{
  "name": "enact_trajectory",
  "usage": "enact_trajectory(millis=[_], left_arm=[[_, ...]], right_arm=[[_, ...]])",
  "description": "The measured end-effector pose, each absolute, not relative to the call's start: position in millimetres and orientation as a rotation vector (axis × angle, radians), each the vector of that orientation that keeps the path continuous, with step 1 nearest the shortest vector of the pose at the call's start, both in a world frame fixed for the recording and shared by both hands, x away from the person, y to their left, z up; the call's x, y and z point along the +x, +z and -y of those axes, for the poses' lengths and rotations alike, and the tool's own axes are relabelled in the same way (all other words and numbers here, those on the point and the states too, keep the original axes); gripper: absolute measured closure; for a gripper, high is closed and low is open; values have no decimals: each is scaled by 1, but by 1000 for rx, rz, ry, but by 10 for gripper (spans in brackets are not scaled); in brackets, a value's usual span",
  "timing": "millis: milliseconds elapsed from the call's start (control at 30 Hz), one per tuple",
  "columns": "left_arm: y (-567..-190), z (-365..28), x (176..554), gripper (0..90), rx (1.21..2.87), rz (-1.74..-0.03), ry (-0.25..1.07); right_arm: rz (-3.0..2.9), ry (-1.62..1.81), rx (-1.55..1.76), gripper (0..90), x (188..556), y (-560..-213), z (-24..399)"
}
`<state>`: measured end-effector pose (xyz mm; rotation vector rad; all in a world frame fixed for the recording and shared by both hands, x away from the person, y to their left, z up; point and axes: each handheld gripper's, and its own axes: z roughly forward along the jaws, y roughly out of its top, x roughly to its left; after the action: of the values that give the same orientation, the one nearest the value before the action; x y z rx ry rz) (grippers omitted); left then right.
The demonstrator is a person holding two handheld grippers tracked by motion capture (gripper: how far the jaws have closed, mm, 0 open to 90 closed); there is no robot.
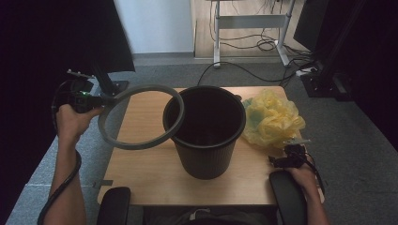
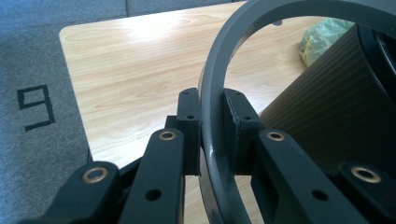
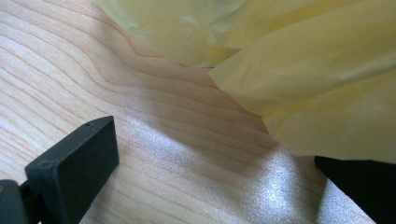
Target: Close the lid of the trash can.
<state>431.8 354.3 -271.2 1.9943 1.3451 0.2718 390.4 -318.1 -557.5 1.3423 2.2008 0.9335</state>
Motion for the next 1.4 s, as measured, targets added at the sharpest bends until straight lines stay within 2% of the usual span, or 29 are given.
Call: enact_trajectory(millis=[667,1400], left_arm=[[-271,-315,442,779,2035,-1266,266],[-271,-255,460,778,2078,-1171,238]], right_arm=[[-2198,934,1343,0,390,-558,318],[-2200,933,1343,0,390,-558,318]])
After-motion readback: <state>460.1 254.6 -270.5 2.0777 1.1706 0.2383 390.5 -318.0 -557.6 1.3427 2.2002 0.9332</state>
